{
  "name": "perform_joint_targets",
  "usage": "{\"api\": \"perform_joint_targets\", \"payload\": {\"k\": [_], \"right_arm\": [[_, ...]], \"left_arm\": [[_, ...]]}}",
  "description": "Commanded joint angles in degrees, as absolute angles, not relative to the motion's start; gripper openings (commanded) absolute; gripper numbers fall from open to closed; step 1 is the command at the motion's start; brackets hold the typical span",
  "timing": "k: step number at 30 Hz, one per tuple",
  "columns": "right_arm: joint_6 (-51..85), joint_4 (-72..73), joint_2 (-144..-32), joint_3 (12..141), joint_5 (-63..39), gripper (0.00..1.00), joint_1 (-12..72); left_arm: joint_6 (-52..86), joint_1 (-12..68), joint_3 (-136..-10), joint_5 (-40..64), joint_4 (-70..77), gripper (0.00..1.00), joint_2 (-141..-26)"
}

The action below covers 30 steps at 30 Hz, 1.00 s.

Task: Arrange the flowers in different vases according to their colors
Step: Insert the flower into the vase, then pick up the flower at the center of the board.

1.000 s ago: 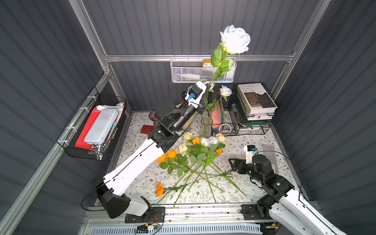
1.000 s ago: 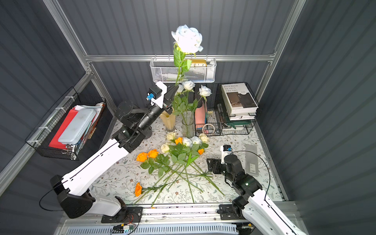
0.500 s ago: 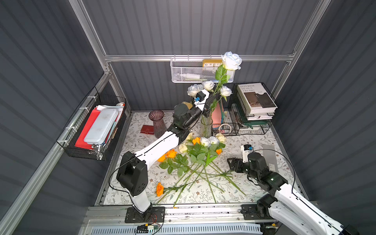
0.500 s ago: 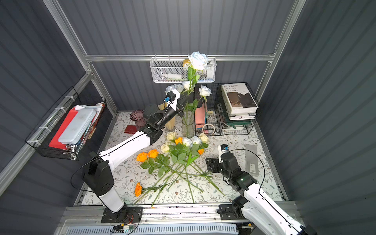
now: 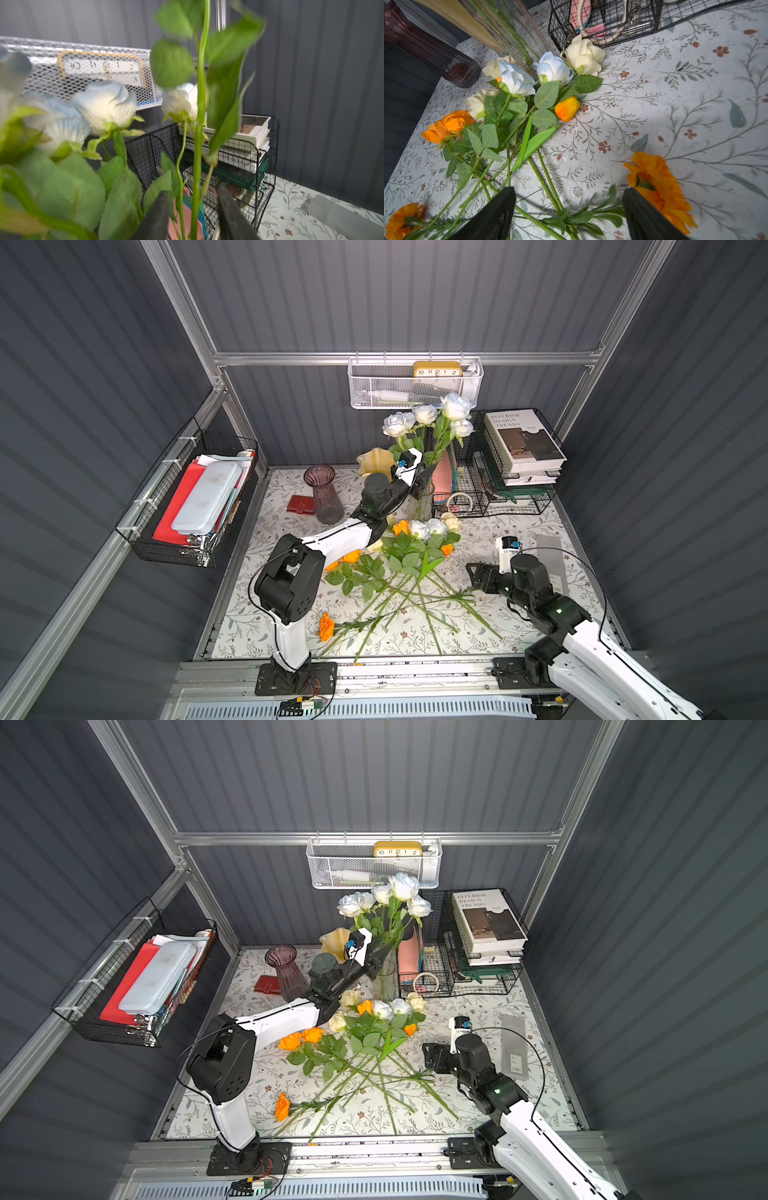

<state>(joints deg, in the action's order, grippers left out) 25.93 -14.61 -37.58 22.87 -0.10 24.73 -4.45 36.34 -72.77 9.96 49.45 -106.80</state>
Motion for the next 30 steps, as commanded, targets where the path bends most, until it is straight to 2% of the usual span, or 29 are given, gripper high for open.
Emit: {"api": "perform_joint_targets", "payload": {"k": [1, 3, 5, 6, 7, 12, 18, 25, 30], "right_arm": [[26.40, -14.77, -37.16, 22.92, -0.89, 0.86, 24.30], [26.63, -14.77, -37.43, 23.35, -1.55, 0.86, 24.17], [26.80, -15.00, -37.35, 23.64, -2.21, 0.86, 24.13], [26.89, -14.99, -37.19, 23.64, -2.33, 0.86, 24.08], [27.03, -15.00, -36.96, 23.66, -2.42, 0.86, 24.01], [27.33, -15.85, -36.87, 23.75, -3.34, 0.86, 23.82], [28.62, -16.57, -37.25, 23.87, -3.47, 0.86, 23.65], [28.85, -16.38, -39.08, 24.25, -5.12, 0.86, 23.29], [27.74, -12.11, -42.37, 23.80, -12.31, 0.86, 23.29]], "left_arm": [[-2.20, 35.90, -72.88, 7.62, 48.30, 0.66, -104.16], [-2.11, 35.95, -72.02, 6.21, 46.82, 0.76, -102.13], [-2.39, 35.94, -72.07, 3.75, 42.29, 0.80, -99.59], [-2.14, 35.95, -71.83, 2.49, 40.66, 0.90, -98.35], [-1.90, 35.90, -71.48, 0.49, 38.42, 0.92, -96.94], [1.99, 35.90, -66.21, -7.57, 29.93, 0.94, -86.02], [11.87, 36.02, -66.39, -12.51, 5.29, 0.94, -77.05], [19.33, 36.02, -64.76, -3.59, -16.68, 0.91, -76.51], [25.48, 36.11, -56.55, -0.45, -12.11, 0.92, -70.44]]}}
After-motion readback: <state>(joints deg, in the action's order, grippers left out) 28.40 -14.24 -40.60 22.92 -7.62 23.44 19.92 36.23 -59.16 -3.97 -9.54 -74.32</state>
